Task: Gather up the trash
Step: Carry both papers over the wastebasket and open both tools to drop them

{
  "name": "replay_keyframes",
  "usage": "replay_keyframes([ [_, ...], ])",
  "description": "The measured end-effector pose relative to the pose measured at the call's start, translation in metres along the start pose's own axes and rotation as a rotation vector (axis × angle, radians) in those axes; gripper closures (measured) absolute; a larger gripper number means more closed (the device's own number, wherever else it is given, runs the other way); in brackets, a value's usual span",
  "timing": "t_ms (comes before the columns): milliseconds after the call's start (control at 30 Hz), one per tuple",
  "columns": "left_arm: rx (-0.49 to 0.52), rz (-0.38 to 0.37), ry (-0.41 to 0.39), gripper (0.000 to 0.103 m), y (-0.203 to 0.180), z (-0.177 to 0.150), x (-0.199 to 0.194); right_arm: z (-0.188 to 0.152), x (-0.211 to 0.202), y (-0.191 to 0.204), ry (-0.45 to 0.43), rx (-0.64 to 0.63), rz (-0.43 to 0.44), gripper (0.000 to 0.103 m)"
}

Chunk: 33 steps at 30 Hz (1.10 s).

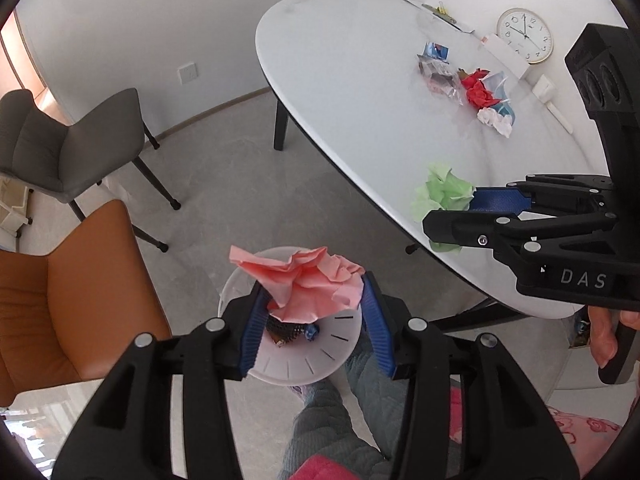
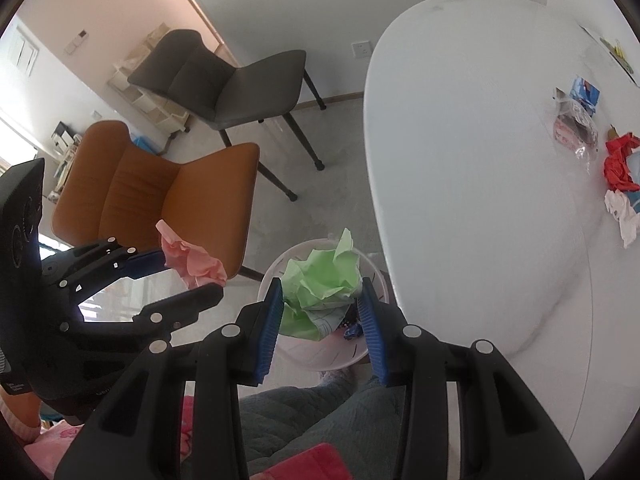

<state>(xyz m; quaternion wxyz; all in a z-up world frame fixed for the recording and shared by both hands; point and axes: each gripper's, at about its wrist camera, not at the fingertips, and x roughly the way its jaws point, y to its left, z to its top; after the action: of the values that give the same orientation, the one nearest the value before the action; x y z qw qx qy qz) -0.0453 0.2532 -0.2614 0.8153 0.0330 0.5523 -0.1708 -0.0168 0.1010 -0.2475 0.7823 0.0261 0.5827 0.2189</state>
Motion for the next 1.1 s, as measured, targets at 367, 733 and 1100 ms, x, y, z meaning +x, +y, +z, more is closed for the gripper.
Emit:
replay_keyframes([
  [367,0.011,-0.009,0.028,0.029,0.000,-0.006,0.006,0.009,0.018,0.006,0.047,-0.052,0.009,0.064],
  [733,-0.026,-0.013,0.040,0.019,0.012,-0.003,0.003,0.017,0.026,0.009,0.072,-0.087,0.020,0.064],
  [1100,-0.090,0.090,0.015,0.014,0.053,-0.011,-0.026,0.016,0.038,0.030,0.111,-0.195,0.024,0.064],
])
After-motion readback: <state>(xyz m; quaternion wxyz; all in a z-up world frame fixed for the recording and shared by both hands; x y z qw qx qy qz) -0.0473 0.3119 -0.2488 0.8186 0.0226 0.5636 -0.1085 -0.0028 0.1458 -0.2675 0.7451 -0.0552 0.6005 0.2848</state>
